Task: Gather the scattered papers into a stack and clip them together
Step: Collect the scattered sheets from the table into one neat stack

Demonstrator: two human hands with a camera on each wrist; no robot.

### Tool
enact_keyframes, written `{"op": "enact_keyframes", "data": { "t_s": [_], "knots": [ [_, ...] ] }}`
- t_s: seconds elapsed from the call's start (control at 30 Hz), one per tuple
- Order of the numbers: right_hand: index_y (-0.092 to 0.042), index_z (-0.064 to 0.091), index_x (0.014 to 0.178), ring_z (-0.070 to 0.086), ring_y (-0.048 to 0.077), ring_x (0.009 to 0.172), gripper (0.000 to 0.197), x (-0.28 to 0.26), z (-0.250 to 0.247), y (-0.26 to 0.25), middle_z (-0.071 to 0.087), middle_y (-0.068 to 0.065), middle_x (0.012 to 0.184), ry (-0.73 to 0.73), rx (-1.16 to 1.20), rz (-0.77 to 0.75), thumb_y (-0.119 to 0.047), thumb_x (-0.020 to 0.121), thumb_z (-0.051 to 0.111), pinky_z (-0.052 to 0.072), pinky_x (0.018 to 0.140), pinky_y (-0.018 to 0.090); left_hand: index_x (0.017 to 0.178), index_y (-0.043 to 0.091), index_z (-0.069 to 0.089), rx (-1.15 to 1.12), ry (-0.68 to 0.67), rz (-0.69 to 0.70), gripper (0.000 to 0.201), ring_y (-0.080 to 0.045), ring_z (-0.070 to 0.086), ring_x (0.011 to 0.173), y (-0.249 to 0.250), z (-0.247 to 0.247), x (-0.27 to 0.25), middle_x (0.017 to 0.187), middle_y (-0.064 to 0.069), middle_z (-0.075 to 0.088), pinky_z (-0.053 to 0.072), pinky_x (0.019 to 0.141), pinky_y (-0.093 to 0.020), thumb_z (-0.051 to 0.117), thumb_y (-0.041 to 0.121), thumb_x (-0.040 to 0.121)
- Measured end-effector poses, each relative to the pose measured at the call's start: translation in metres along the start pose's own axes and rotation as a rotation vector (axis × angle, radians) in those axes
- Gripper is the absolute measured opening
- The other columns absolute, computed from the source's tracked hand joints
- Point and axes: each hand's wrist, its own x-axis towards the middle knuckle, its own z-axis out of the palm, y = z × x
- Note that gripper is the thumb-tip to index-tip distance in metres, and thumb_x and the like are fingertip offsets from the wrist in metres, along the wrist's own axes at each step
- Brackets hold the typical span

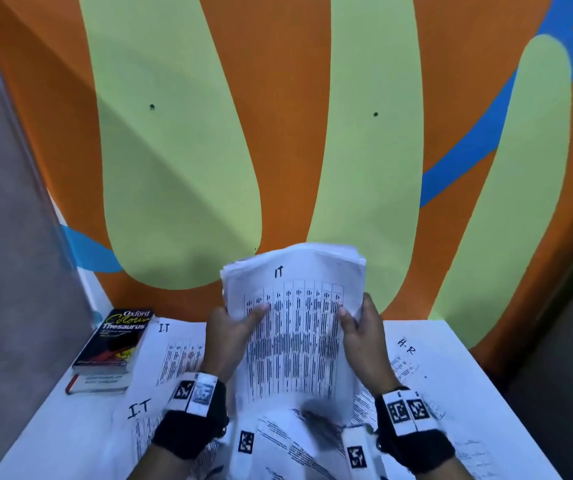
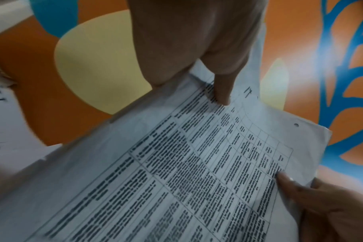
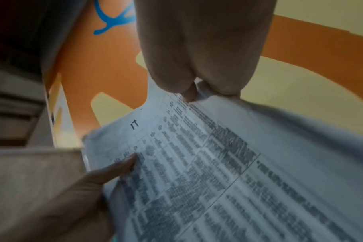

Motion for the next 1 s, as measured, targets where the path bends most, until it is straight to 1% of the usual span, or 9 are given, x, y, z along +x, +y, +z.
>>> {"op": "enact_keyframes", "data": {
  "t_s": [0.13, 0.23, 0.3, 0.43, 0.53, 0.67, 0.77, 0.83, 1.0],
  "knots": [
    [-0.015, 0.043, 0.102, 0.058, -0.003, 0.072, 0.013, 0.002, -0.004, -0.016, 0.053, -0.013, 0.079, 0.075, 0.037, -0.062, -0.008, 0.095, 0.052, 0.041, 0.066, 0.014, 0.077, 0.012, 0.067, -0.07, 0.004, 0.06, 0.011, -0.009, 0.067, 0.061, 0.013, 0.003, 0.009, 0.067, 0.005, 0.073, 0.053, 0.056, -0.02, 0.077, 0.015, 0.075],
    [-0.012, 0.04, 0.118, 0.058, -0.018, 0.084, 0.031, 0.001, -0.008, -0.014, 0.058, -0.018, 0.1, 0.028, 0.129, -0.015, -0.006, 0.092, 0.056, 0.043, 0.071, 0.002, 0.109, 0.01, 0.065, -0.079, -0.067, 0.014, 0.045, -0.019, 0.069, 0.095, 0.005, 0.003, 0.008, 0.105, -0.003, 0.073, 0.056, 0.082, -0.034, 0.081, 0.024, 0.07],
    [-0.015, 0.039, 0.119, 0.058, -0.016, 0.084, 0.033, -0.005, -0.008, 0.002, 0.058, -0.016, 0.1, -0.023, 0.083, 0.087, -0.006, 0.093, 0.055, 0.045, 0.07, 0.01, 0.113, 0.012, 0.06, 0.035, -0.1, -0.13, 0.059, -0.023, 0.06, 0.111, -0.012, 0.006, 0.002, 0.125, -0.005, 0.062, 0.045, 0.097, -0.039, 0.082, 0.041, 0.066],
    [-0.028, 0.044, 0.111, 0.058, -0.002, 0.09, 0.03, -0.009, -0.003, 0.02, 0.059, -0.018, 0.099, -0.021, 0.006, 0.13, -0.003, 0.095, 0.046, 0.047, 0.077, 0.026, 0.067, 0.01, 0.057, 0.07, -0.087, -0.192, 0.043, -0.015, 0.058, 0.058, -0.012, 0.013, -0.005, 0.067, -0.005, 0.06, 0.04, 0.067, -0.022, 0.076, 0.049, 0.067],
    [-0.015, 0.048, 0.112, 0.056, -0.004, 0.081, 0.019, -0.001, -0.002, 0.009, 0.06, -0.012, 0.094, 0.005, 0.022, 0.063, -0.005, 0.096, 0.046, 0.044, 0.072, 0.019, 0.057, 0.014, 0.054, 0.035, -0.047, -0.076, 0.029, 0.003, 0.054, 0.04, -0.006, 0.012, -0.004, 0.042, 0.012, 0.057, 0.04, 0.05, -0.008, 0.075, 0.022, 0.076],
    [-0.006, 0.04, 0.122, 0.05, 0.014, 0.073, 0.026, -0.003, 0.001, 0.032, 0.05, 0.001, 0.081, -0.111, -0.176, 0.206, -0.004, 0.096, 0.043, 0.037, 0.062, 0.03, 0.053, 0.02, 0.048, 0.211, -0.109, -0.087, 0.038, -0.001, 0.042, 0.037, -0.032, 0.008, -0.012, 0.044, 0.006, 0.048, 0.036, 0.044, -0.017, 0.068, 0.037, 0.08],
    [-0.009, 0.044, 0.111, 0.056, 0.029, 0.094, 0.024, -0.008, -0.006, 0.075, 0.056, 0.014, 0.103, -0.245, -0.39, 0.424, -0.004, 0.09, 0.052, 0.05, 0.077, 0.038, 0.052, 0.022, 0.044, 0.306, -0.072, -0.068, 0.041, -0.002, 0.038, 0.032, -0.038, 0.0, -0.013, 0.036, 0.008, 0.039, 0.029, 0.04, -0.019, 0.063, 0.03, 0.088],
    [-0.009, 0.045, 0.124, 0.054, 0.032, 0.111, 0.045, -0.011, -0.014, 0.102, 0.05, 0.017, 0.124, -0.334, -0.555, 0.508, -0.018, 0.083, 0.063, 0.049, 0.092, 0.04, 0.05, 0.019, 0.046, 0.335, -0.015, -0.018, 0.043, -0.005, 0.036, 0.031, -0.026, -0.011, -0.008, 0.038, 0.008, 0.037, 0.027, 0.041, -0.02, 0.063, 0.027, 0.089],
    [-0.022, 0.049, 0.114, 0.052, 0.028, 0.112, 0.071, -0.011, -0.015, 0.132, 0.052, 0.005, 0.121, -0.572, -0.982, 0.537, -0.063, 0.058, 0.062, 0.047, 0.092, 0.044, 0.054, -0.005, 0.05, 0.368, 0.22, 0.109, 0.057, -0.016, 0.034, 0.041, -0.005, -0.068, 0.003, 0.045, -0.008, 0.036, 0.029, 0.046, -0.03, 0.063, 0.042, 0.084]
  ]
}}
